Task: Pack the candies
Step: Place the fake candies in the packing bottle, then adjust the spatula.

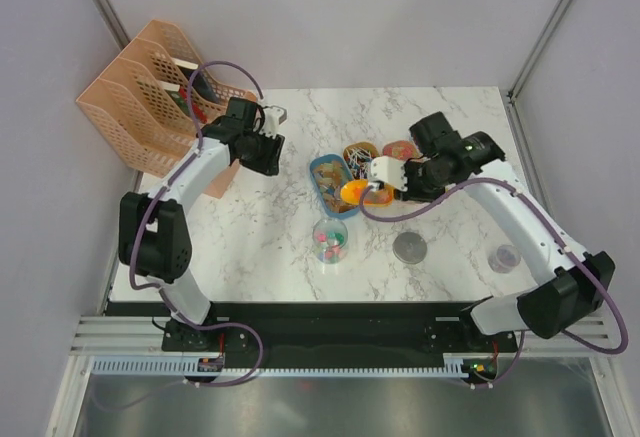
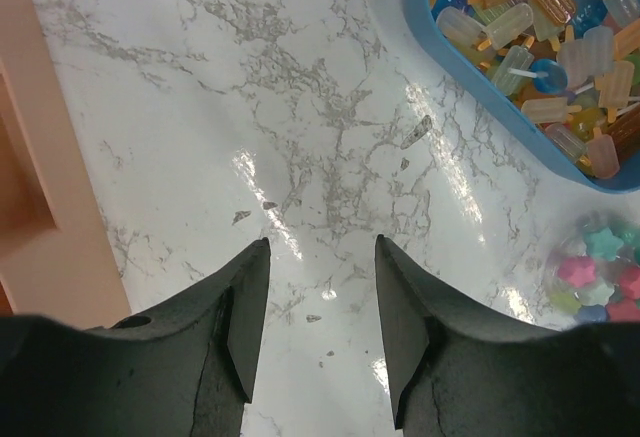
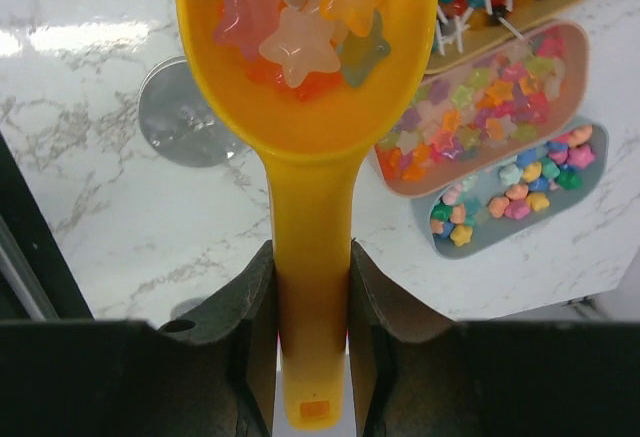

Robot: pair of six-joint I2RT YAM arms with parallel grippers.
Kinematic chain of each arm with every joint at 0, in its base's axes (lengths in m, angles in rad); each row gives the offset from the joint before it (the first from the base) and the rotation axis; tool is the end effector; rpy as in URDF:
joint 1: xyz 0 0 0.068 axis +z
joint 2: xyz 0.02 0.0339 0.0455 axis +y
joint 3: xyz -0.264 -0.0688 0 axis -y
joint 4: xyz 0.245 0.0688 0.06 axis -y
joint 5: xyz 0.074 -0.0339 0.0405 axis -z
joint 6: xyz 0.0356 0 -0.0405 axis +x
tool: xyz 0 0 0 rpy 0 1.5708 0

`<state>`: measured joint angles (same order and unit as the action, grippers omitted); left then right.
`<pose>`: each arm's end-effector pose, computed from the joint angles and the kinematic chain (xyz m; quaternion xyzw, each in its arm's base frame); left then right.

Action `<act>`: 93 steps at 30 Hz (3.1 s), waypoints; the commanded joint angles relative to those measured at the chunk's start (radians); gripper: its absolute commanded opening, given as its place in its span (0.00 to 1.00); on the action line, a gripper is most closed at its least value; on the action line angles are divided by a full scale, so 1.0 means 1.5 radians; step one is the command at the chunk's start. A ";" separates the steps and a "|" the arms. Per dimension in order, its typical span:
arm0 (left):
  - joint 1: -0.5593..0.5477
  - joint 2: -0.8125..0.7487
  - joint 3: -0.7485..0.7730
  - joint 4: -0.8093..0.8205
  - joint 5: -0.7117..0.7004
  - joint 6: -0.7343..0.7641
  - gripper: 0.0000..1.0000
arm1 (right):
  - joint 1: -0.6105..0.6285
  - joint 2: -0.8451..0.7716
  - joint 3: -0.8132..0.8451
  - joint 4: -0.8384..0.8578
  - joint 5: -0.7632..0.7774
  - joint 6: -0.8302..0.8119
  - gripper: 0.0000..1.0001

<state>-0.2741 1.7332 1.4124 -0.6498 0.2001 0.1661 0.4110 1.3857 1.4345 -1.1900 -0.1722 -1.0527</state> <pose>0.3597 -0.1085 0.2639 0.2363 0.9212 -0.1112 0.2886 0.2346 0.1089 0.3457 -0.6641 0.7119 0.0128 0.2280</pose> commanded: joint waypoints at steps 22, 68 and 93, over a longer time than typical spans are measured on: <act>0.001 -0.105 -0.130 0.126 -0.014 -0.025 0.54 | 0.321 0.168 0.102 -0.180 0.449 0.018 0.00; -0.051 -0.131 0.064 -0.032 0.332 -0.080 0.02 | 0.265 0.232 0.295 -0.061 0.254 0.277 0.00; -0.049 -0.113 0.062 0.035 0.062 -0.014 0.02 | 0.097 0.112 0.252 -0.035 0.148 0.413 0.00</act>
<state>-0.3534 1.6089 1.5333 -0.6464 0.4656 0.0681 0.6548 1.6161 1.9076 -1.2613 0.0776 -0.5430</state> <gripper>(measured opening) 0.039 0.345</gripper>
